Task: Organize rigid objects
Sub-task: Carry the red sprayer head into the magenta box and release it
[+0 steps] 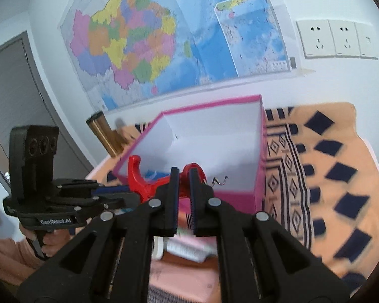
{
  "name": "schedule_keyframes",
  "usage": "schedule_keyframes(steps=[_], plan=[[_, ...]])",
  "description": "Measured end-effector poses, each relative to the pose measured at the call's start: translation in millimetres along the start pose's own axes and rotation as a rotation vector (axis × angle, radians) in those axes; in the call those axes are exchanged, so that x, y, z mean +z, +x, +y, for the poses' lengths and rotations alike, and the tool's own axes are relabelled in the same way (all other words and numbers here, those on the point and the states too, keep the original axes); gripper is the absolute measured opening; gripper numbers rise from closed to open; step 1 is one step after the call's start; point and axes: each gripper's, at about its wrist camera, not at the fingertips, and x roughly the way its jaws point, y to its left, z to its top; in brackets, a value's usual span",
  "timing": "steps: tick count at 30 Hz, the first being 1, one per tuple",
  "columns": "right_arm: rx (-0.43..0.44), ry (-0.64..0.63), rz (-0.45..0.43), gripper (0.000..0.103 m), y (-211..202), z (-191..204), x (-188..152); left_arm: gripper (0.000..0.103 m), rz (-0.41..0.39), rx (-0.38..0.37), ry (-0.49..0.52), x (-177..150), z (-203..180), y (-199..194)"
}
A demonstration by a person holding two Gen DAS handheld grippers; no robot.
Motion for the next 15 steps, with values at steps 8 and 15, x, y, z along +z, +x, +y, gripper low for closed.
schedule_keyframes(steps=[8, 15], plan=[[-0.012, 0.038, 0.025, 0.009, 34.2, -21.4, 21.3, 0.016, 0.031, 0.001, -0.060, 20.4, 25.9, 22.4], [-0.050, 0.071, 0.080, 0.011, 58.4, -37.6, 16.7, 0.022, 0.098, -0.025, -0.114, 25.9, 40.8, 48.7]])
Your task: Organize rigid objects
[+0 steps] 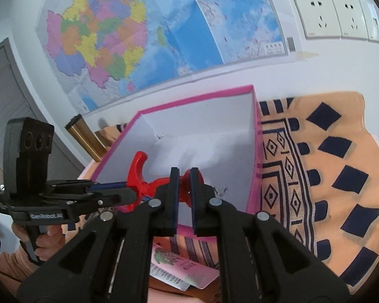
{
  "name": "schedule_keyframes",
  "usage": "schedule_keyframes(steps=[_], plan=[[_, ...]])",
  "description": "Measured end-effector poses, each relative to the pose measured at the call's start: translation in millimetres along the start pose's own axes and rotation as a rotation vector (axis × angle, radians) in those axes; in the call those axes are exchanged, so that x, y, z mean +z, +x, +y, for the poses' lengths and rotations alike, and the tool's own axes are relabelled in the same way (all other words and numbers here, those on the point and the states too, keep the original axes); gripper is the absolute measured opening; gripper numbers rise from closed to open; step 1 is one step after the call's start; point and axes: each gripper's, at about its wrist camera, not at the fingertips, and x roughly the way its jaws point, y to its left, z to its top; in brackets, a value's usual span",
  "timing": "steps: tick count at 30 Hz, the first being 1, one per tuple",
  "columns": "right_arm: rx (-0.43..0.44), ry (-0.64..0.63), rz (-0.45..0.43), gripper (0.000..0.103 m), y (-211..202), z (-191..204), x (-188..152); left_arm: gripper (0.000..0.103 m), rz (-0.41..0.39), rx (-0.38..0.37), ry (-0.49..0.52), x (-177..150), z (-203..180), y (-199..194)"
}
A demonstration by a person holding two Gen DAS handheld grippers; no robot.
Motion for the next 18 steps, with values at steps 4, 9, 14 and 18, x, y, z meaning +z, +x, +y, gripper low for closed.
schedule_keyframes(steps=[4, 9, 14, 18], plan=[[-0.028, 0.022, 0.014, 0.011, 4.5, -7.4, -3.4, 0.023, 0.013, 0.010, -0.012, 0.7, 2.0, 6.2], [-0.045, -0.003, -0.001, 0.011, -8.5, -1.1, -11.7, 0.028, -0.068, 0.044, 0.069, -21.5, -6.0, -15.6], [0.025, -0.070, -0.005, 0.020, -29.8, 19.3, -31.4, 0.034, -0.124, 0.052, 0.132, -50.8, -5.1, -40.2], [0.074, -0.123, 0.050, 0.028, -26.1, 38.9, -55.3, 0.034, -0.093, 0.075, 0.116, -72.9, 8.1, -40.2]])
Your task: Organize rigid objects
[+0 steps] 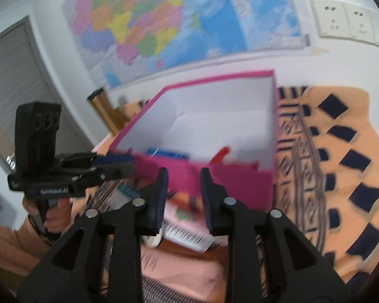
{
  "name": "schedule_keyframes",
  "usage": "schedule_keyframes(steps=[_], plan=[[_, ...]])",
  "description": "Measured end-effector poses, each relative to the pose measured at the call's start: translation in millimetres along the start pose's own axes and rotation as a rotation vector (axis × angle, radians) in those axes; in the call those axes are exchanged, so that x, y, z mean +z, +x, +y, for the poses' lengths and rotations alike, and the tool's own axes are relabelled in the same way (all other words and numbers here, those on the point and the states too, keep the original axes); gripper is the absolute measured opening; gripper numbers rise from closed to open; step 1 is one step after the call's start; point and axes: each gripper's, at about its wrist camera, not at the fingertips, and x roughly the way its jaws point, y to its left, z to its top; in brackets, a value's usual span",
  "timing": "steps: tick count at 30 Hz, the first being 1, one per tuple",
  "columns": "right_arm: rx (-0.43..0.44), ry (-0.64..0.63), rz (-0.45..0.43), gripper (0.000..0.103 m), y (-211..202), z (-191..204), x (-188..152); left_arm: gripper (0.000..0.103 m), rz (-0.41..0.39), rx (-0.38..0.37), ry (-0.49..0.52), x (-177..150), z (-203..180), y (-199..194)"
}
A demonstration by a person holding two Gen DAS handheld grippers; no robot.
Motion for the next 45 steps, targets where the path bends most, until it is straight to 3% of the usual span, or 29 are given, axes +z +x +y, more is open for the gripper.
schedule_keyframes(steps=[9, 19, 29, 31, 45], plan=[[0.021, -0.066, 0.171, 0.029, 46.6, 30.9, -43.2, 0.034, 0.088, 0.015, -0.074, -38.9, 17.2, 19.3], [-0.014, -0.094, 0.236, 0.033, 71.8, 42.8, -57.3, 0.034, 0.121, 0.016, -0.100, -65.5, 18.8, 24.5], [-0.064, -0.111, 0.257, 0.032, 86.6, 45.9, -60.8, 0.034, 0.121, 0.001, -0.094, -68.1, 15.6, 24.2], [-0.074, -0.109, 0.261, 0.020, 87.6, 44.5, -61.5, 0.034, 0.121, -0.002, -0.092, -67.6, 14.9, 24.3], [-0.031, -0.035, 0.216, 0.018, 67.4, 38.5, -58.2, 0.034, 0.154, -0.068, -0.069, -67.2, 6.3, 31.9]])
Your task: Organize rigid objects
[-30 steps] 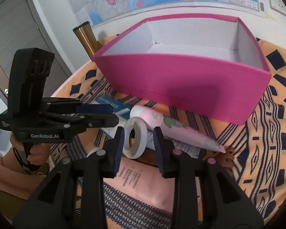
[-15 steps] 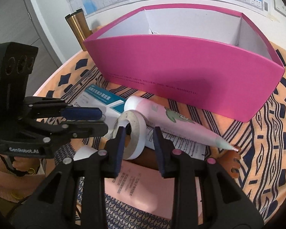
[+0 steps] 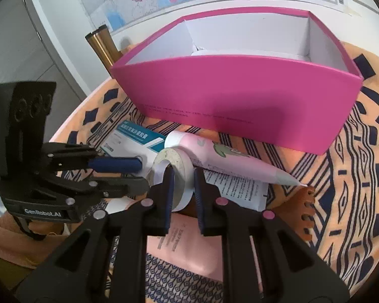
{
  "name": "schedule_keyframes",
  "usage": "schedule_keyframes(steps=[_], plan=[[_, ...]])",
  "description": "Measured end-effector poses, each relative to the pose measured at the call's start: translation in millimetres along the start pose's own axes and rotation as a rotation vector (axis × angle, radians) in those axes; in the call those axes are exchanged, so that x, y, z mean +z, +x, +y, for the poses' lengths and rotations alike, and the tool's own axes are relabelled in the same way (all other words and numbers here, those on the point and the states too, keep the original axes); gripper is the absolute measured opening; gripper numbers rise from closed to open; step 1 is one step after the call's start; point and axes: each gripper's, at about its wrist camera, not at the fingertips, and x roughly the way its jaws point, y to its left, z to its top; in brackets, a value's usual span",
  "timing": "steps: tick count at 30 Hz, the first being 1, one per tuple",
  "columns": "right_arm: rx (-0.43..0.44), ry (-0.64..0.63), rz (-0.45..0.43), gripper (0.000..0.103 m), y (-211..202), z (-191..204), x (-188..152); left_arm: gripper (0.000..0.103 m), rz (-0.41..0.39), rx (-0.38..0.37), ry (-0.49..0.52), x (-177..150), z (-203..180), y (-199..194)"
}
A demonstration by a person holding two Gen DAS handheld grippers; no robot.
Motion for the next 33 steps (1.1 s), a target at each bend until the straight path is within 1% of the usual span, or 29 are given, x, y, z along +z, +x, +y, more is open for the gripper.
schedule_keyframes(steps=[6, 9, 15, 18, 23, 27, 30, 33], plan=[[0.028, 0.026, -0.040, 0.018, -17.0, -4.3, 0.3, 0.034, 0.009, -0.073, 0.015, 3.1, -8.2, 1.5], [0.034, 0.032, -0.057, 0.018, -23.5, -5.2, 3.0, 0.034, 0.000, -0.086, 0.028, 6.7, -14.3, -1.0], [0.040, 0.039, -0.097, 0.018, -38.5, -8.7, 8.4, 0.034, -0.036, -0.090, 0.058, 17.3, -24.7, -13.9], [0.046, 0.041, -0.119, 0.018, -47.6, -12.3, 16.2, 0.034, -0.059, -0.086, 0.077, 26.5, -30.1, -21.7], [0.034, 0.012, -0.164, 0.018, -62.3, -14.7, 34.6, 0.034, -0.110, -0.072, 0.101, 47.1, -38.2, -35.0], [0.030, -0.004, -0.208, 0.018, -74.3, -19.0, 51.1, 0.034, -0.135, -0.053, 0.129, 67.5, -43.8, -40.8], [0.024, 0.000, -0.228, 0.018, -78.8, -26.2, 63.3, 0.034, -0.145, -0.035, 0.150, 83.8, -48.3, -38.5], [0.031, 0.027, -0.239, 0.018, -80.8, -38.5, 74.8, 0.034, -0.143, -0.035, 0.154, 98.8, -49.0, -34.4]])
